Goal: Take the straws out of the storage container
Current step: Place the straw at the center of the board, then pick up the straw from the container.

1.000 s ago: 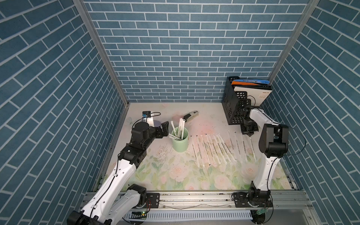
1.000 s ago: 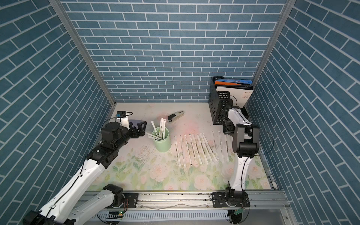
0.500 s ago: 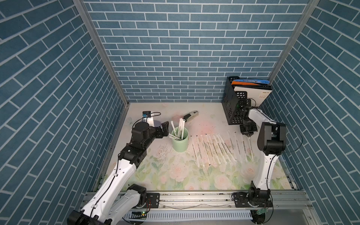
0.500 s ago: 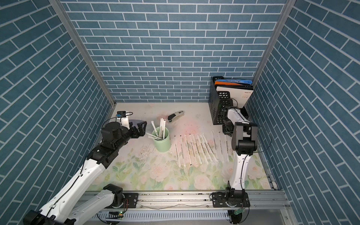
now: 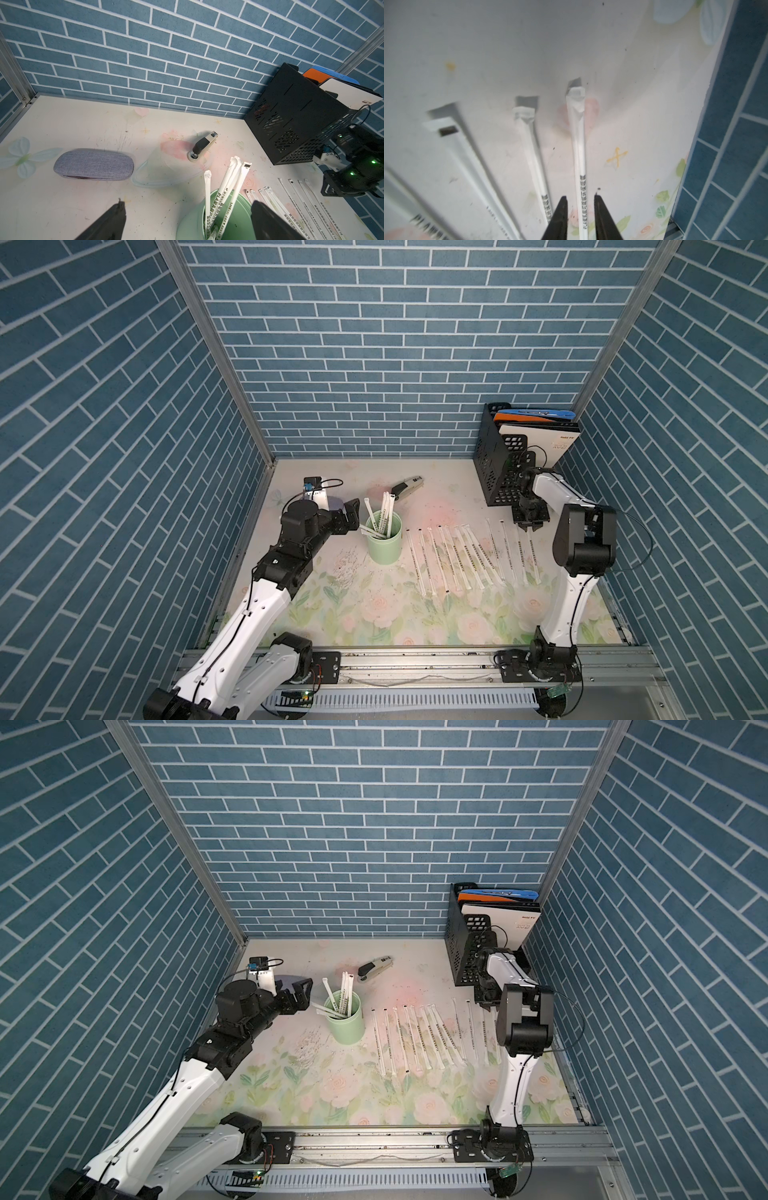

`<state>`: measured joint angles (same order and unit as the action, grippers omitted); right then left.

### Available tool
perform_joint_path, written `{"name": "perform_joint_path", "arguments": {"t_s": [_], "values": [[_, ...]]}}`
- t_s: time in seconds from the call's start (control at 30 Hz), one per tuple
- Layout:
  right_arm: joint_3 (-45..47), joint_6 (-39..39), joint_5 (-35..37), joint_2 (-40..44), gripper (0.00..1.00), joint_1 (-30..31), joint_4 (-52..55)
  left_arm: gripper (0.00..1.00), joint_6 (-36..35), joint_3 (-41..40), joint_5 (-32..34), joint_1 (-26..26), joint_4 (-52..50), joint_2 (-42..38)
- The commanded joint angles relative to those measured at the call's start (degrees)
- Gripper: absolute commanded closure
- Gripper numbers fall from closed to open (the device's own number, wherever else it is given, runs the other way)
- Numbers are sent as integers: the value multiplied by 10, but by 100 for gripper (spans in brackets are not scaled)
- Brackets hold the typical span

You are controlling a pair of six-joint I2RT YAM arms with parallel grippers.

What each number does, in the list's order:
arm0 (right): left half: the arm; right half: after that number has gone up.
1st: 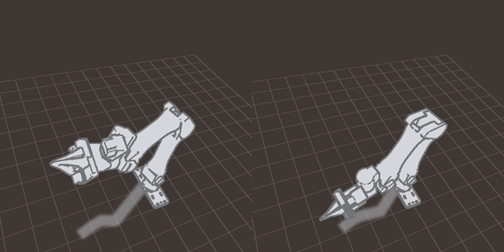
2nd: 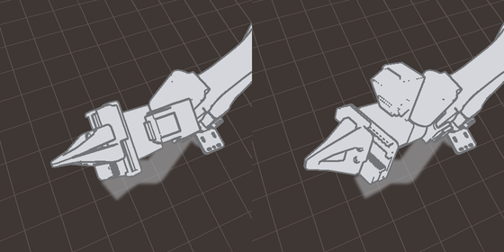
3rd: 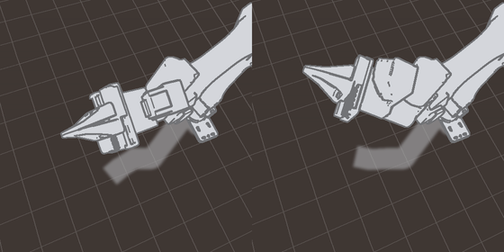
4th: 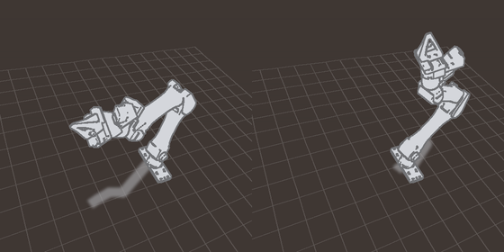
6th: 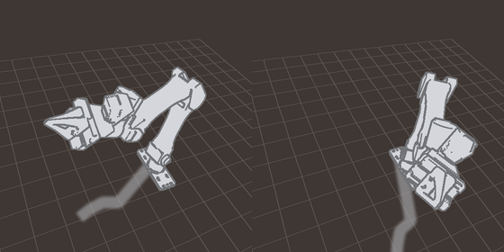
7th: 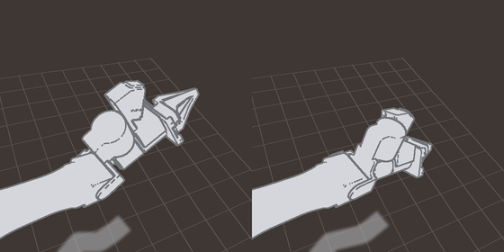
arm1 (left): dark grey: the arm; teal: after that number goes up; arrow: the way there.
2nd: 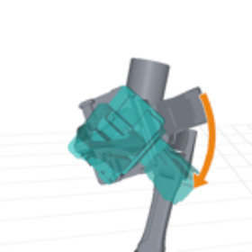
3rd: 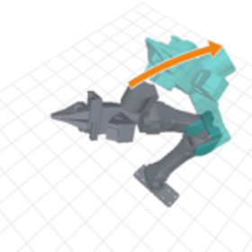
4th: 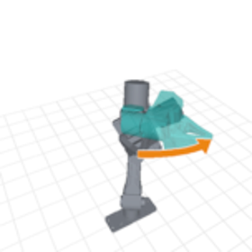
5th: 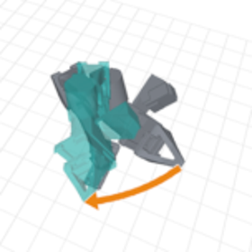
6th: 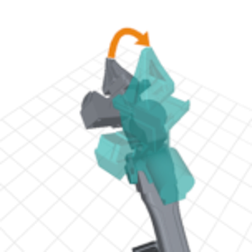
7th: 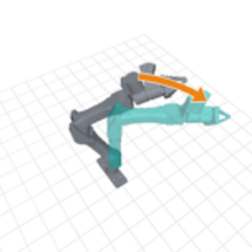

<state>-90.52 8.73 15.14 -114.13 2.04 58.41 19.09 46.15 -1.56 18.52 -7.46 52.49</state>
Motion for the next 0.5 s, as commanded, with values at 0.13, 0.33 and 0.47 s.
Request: {"name": "perform_joint_path", "arguments": {"t_s": [0.13, 0.33, 0.47], "values": [[139, 20, -126, 224, 76, 91, -145, 0, 2, 14, 3, -1, 1, -5], [233, 24, -164, 327, 76, 170, -241, 0, 82, -18, -9, 20, -29, -52], [266, 20, -200, 377, 76, 183, -284, 5, 149, -89, -1, 42, -3, -127]]}}
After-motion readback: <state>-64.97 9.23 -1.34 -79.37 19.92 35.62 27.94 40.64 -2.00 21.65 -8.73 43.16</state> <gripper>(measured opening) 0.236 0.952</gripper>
